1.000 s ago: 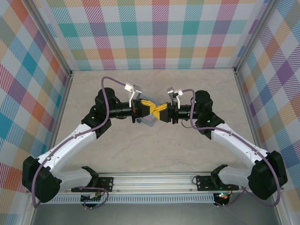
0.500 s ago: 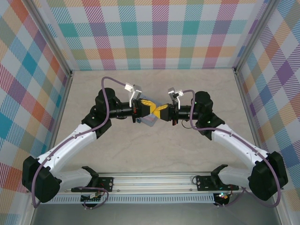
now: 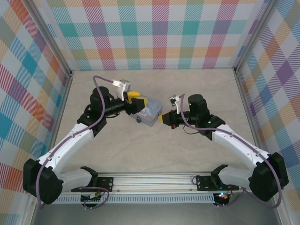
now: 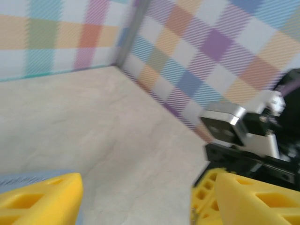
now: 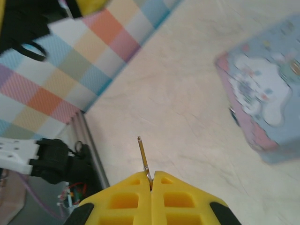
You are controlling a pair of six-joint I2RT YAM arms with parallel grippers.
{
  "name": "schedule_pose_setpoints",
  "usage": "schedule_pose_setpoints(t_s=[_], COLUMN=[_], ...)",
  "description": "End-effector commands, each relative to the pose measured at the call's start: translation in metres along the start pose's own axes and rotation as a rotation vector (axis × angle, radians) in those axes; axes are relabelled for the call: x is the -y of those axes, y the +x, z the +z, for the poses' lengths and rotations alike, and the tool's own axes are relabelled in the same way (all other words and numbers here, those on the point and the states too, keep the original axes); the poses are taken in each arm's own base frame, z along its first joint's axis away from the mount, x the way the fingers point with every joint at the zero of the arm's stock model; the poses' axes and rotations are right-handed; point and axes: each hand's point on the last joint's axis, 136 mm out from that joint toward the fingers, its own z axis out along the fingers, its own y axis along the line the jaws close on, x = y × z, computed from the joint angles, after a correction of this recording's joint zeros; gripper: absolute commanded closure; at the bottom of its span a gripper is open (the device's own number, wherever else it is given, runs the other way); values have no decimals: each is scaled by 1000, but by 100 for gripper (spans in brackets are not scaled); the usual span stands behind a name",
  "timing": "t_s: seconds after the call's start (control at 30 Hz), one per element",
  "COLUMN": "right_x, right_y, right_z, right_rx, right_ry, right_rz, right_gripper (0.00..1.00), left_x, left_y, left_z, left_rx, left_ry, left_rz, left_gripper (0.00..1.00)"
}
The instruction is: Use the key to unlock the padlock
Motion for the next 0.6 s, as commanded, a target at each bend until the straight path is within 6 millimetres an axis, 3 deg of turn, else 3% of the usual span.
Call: schedule_pose_setpoints(t_s=[0.0, 0.13, 0.3, 0.47, 0.57], right_x=[31, 53, 66, 72, 74], right_y=[26, 46, 60, 65, 66], right_z=[6, 15, 23, 26, 26], right_rx=[-95, -122, -148, -160, -147], right_ry=[134, 188, 213, 225, 231], right_rz=[76, 157, 205, 222, 222], right_gripper=[97, 97, 97, 97, 97], left_x=[-50, -90, -143, -192, -202], left_y=[29, 59, 91, 105, 114], left_z=[-5, -18, -26, -17, -7], left_rx=[-43, -54, -96, -130, -135], left_ry=[-154, -243, -331, -412, -395], left_rz=[-107, -188, -287, -336, -342], left_gripper=[20, 11, 4, 6, 12])
